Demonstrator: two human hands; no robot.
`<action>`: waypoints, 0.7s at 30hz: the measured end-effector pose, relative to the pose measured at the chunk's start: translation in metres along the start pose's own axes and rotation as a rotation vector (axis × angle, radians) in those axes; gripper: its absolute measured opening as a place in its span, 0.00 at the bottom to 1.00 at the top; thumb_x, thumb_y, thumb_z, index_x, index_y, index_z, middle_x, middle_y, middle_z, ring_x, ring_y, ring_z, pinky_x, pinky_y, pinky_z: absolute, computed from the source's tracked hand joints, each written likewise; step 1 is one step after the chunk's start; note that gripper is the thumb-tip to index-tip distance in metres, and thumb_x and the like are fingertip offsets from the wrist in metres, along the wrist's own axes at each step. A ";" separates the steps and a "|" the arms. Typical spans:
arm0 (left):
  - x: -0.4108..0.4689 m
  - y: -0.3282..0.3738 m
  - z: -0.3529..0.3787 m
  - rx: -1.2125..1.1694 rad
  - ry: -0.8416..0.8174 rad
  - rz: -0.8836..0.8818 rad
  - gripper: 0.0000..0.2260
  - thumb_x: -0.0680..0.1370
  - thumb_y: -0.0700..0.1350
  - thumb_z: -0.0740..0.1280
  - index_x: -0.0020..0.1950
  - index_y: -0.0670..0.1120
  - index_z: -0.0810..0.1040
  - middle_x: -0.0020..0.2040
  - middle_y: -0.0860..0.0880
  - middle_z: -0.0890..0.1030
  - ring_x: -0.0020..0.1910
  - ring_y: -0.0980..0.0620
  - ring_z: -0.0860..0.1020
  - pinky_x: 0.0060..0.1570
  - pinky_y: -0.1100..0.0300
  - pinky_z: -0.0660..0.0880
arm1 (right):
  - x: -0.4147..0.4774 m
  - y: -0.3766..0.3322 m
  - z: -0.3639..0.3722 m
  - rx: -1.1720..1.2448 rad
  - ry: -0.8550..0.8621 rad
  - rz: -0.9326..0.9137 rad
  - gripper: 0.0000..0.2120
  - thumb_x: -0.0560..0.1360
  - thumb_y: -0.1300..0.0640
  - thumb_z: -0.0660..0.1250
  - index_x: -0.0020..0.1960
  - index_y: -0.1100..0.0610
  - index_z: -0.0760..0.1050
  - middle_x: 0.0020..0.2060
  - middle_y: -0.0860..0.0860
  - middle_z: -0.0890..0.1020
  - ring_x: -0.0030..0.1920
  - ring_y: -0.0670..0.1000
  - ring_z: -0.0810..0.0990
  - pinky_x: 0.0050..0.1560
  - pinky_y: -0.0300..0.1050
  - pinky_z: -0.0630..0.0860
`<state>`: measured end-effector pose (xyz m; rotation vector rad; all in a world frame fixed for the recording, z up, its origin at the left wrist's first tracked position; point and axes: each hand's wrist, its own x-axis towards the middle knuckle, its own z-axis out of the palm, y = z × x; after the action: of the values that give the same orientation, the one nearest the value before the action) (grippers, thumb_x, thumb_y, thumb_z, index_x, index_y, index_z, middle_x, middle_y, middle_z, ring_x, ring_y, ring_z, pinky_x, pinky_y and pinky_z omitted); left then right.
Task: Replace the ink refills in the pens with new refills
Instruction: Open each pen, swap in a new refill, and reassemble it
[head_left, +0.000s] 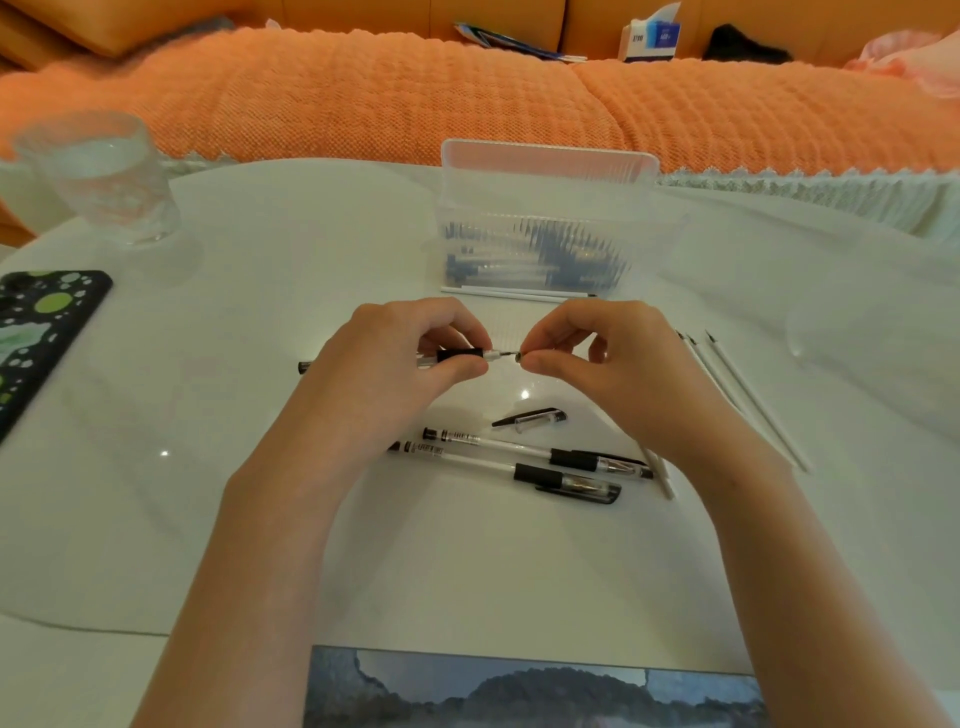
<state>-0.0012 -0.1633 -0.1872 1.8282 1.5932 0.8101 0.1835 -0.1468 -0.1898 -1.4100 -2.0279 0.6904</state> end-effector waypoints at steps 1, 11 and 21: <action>0.000 0.000 0.000 0.002 -0.002 0.003 0.04 0.72 0.49 0.72 0.44 0.57 0.81 0.41 0.58 0.82 0.46 0.60 0.78 0.50 0.60 0.73 | 0.000 0.000 0.000 0.000 -0.006 0.000 0.01 0.72 0.56 0.71 0.43 0.51 0.81 0.36 0.40 0.80 0.38 0.32 0.73 0.40 0.24 0.67; -0.001 -0.001 0.000 0.017 -0.007 0.004 0.04 0.72 0.48 0.73 0.45 0.56 0.81 0.40 0.58 0.82 0.45 0.61 0.78 0.46 0.64 0.71 | 0.001 0.005 -0.002 0.020 -0.009 0.005 0.02 0.72 0.57 0.71 0.42 0.50 0.80 0.37 0.41 0.81 0.41 0.38 0.77 0.42 0.25 0.69; 0.000 0.001 0.001 0.020 -0.011 0.006 0.04 0.72 0.48 0.73 0.45 0.56 0.81 0.41 0.58 0.82 0.45 0.62 0.78 0.45 0.66 0.70 | 0.000 0.001 -0.002 0.052 0.006 -0.030 0.02 0.72 0.57 0.71 0.43 0.51 0.80 0.37 0.42 0.81 0.41 0.39 0.77 0.43 0.30 0.72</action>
<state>0.0000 -0.1635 -0.1870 1.8491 1.5948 0.7883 0.1854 -0.1465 -0.1891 -1.3483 -2.0079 0.7195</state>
